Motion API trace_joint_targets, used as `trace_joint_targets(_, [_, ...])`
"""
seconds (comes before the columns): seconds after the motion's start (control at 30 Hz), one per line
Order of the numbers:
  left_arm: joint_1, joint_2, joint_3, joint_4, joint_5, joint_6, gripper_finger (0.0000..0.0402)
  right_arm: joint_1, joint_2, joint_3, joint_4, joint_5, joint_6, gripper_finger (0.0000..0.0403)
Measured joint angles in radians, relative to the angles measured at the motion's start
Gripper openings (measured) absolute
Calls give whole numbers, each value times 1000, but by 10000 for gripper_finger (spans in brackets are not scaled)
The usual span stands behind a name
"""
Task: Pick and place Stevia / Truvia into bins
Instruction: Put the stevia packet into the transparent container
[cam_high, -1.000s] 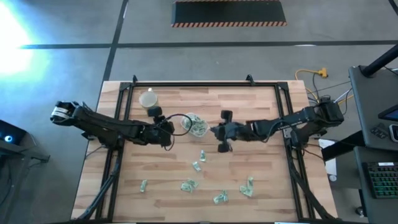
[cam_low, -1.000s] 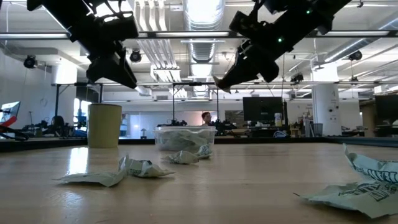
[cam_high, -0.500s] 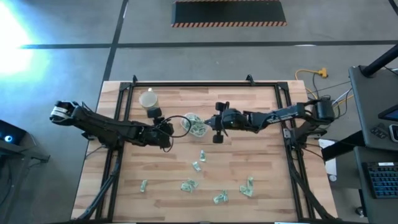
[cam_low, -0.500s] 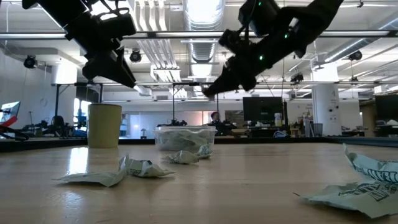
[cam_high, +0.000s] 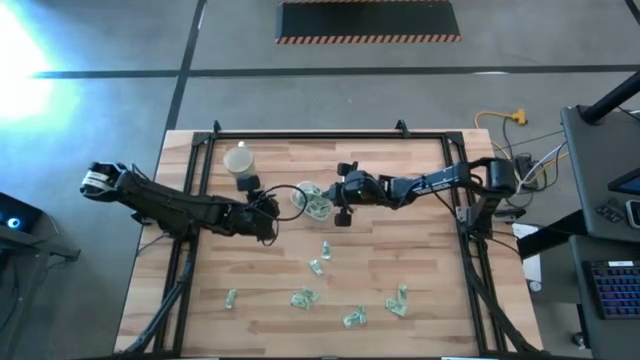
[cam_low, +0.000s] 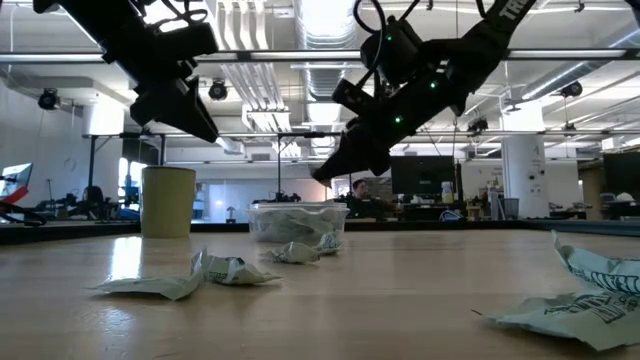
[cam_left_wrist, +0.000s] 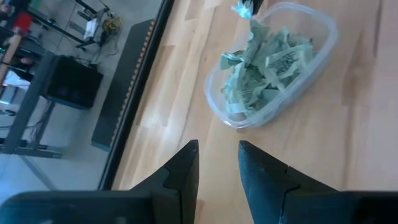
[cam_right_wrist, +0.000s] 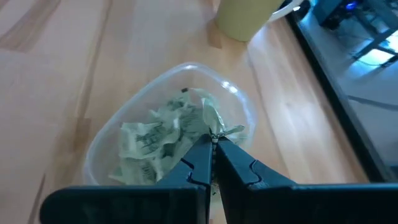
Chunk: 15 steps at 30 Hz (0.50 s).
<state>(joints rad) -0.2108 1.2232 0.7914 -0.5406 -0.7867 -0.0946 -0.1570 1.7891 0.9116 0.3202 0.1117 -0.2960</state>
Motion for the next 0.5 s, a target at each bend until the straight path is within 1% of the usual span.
trace_joint_targets(0.2, [-2, 0, 0, 1, 21, -5, 96, -7, 9, 0, -8, -19, 1, 9])
trace_joint_targets(0.3, [-2, 1, 0, 1, 22, -5, 96, -8, 9, 0, -18, -63, -12, 11])
trace_joint_targets(0.37, [-2, 1, 0, 0, 22, -5, 96, -8, 9, 0, -22, -92, -17, 19])
trace_joint_targets(0.5, [-2, 1, 0, 0, 23, -5, 96, -7, 9, 0, -31, -95, -8, 51])
